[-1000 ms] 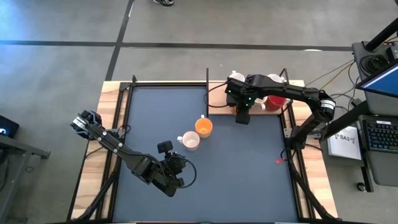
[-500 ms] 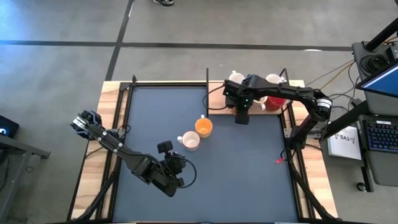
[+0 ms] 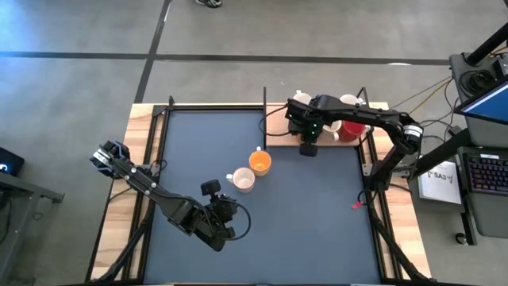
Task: Place coffee mugs
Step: Put the orange mug on the shelf, then put the gray patterned mug on the shelf
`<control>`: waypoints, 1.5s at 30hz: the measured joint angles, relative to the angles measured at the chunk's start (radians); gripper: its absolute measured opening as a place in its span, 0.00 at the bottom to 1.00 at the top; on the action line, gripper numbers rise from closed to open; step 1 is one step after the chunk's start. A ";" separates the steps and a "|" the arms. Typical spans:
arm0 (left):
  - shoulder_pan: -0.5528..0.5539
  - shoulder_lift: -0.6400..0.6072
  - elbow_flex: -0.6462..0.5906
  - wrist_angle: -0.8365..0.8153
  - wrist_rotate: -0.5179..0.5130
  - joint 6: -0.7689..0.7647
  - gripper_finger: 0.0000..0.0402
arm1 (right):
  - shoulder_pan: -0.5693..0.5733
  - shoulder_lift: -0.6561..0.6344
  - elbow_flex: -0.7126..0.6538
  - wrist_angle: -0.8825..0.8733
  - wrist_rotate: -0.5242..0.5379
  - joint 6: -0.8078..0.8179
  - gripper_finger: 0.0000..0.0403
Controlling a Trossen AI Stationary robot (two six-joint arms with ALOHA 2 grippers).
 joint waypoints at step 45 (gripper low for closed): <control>0.224 0.000 0.000 0.063 0.084 0.314 0.14 | -0.032 -0.065 0.067 -0.029 -0.075 0.191 0.21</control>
